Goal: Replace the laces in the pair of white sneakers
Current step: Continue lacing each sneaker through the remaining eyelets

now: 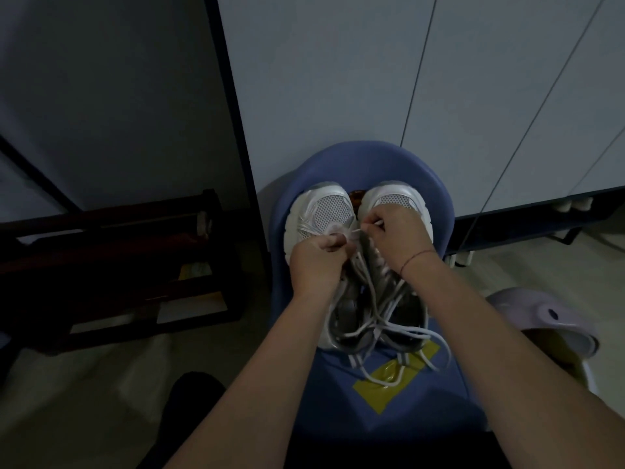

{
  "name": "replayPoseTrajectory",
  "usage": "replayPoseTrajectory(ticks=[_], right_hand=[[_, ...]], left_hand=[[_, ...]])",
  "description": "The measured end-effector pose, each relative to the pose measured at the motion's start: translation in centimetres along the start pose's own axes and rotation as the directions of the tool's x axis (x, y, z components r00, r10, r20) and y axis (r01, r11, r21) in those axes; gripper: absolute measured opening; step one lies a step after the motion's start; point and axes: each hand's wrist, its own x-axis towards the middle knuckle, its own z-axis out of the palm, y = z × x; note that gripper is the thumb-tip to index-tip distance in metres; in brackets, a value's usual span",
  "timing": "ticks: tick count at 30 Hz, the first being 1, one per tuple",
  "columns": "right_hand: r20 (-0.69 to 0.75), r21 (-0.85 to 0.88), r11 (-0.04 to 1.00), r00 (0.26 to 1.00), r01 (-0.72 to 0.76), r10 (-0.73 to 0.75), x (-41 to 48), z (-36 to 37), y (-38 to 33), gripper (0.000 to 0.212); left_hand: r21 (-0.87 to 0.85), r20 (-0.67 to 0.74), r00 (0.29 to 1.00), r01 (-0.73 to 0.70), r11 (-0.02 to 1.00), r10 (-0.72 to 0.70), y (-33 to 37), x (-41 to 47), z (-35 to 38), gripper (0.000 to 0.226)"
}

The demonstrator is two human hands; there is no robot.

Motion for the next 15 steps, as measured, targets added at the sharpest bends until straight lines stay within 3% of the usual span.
replayPoseTrajectory(ticks=[5, 15], right_hand=[[0.046, -0.044, 0.999, 0.999, -0.009, 0.011, 0.0, -0.2, 0.0, 0.015], [0.088, 0.072, 0.996, 0.994, 0.052, -0.058, -0.4, -0.9, 0.7, 0.007]], left_hand=[[0.035, 0.060, 0.998, -0.030, 0.999, 0.028, -0.1, 0.3, -0.3, 0.022], [0.140, 0.217, 0.973, -0.115, 0.983, 0.083, 1.4, 0.3, -2.3, 0.010]])
